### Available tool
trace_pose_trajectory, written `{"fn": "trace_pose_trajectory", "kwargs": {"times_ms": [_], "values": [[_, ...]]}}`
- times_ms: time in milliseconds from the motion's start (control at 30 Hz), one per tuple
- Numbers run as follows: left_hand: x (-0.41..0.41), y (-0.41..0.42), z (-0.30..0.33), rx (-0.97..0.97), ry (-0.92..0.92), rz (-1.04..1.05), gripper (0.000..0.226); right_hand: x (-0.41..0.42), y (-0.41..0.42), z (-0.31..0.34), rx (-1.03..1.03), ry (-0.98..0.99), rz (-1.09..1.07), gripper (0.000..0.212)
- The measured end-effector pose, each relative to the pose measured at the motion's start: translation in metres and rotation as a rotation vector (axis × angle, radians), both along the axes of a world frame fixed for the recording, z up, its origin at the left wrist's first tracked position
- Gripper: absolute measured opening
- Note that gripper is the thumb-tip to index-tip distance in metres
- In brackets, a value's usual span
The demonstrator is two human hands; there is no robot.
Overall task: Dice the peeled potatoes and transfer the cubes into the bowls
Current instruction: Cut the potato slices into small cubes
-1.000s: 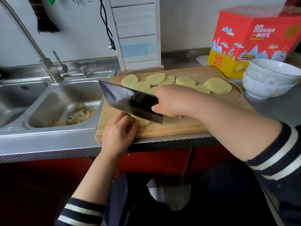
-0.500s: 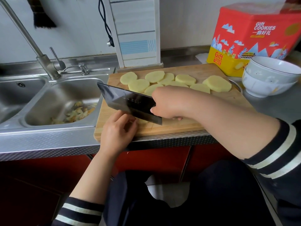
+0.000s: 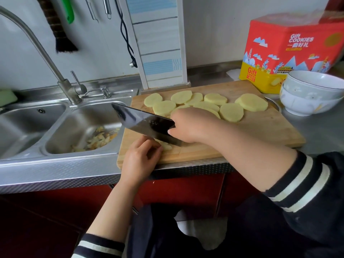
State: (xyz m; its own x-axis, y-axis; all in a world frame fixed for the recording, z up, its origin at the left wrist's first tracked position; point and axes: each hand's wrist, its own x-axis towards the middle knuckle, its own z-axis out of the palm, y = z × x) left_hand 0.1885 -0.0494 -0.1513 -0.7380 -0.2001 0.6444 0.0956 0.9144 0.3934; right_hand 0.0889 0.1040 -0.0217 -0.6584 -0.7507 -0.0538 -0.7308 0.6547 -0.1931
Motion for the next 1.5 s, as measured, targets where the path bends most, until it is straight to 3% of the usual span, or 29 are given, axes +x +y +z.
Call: {"fn": "trace_pose_trajectory", "kwargs": {"times_ms": [200,333,433,533,700,833,1067,1200,1333,1500], "values": [[-0.002,-0.003,0.008,0.12,-0.102,-0.079,0.014,-0.013,0.052,0.006,-0.251,-0.12,-0.128,0.027],[-0.009,-0.009,0.024,0.184,-0.237,-0.094,0.041,-0.023,0.07,-0.012,-0.535,-0.322,-0.215,0.017],[-0.022,-0.024,0.036,0.077,-0.443,-0.084,0.064,-0.027,0.075,-0.029,-0.761,-0.439,-0.253,0.03],[-0.037,-0.031,0.049,0.095,-0.661,-0.154,0.086,-0.028,0.078,-0.044,-0.936,-0.558,-0.294,0.034],[-0.055,-0.029,0.058,0.143,-0.769,-0.219,0.078,-0.026,0.086,-0.055,-1.089,-0.769,-0.34,0.021],[-0.056,-0.029,0.053,0.15,-0.749,-0.168,0.065,-0.024,0.09,-0.064,-1.096,-0.88,-0.351,0.022],[-0.053,-0.014,0.049,0.161,-0.702,-0.026,0.07,-0.026,0.088,-0.07,-1.035,-0.899,-0.353,0.032],[-0.044,0.003,0.044,0.155,-0.658,0.247,0.066,-0.025,0.086,-0.07,-0.975,-0.89,-0.358,0.028],[-0.036,0.022,0.034,0.144,-0.571,0.455,0.075,-0.026,0.083,-0.064,-0.88,-0.876,-0.352,0.01],[-0.03,0.024,0.025,0.252,-0.376,0.292,0.09,-0.032,0.084,-0.028,-0.606,-0.698,-0.246,0.012]]}}
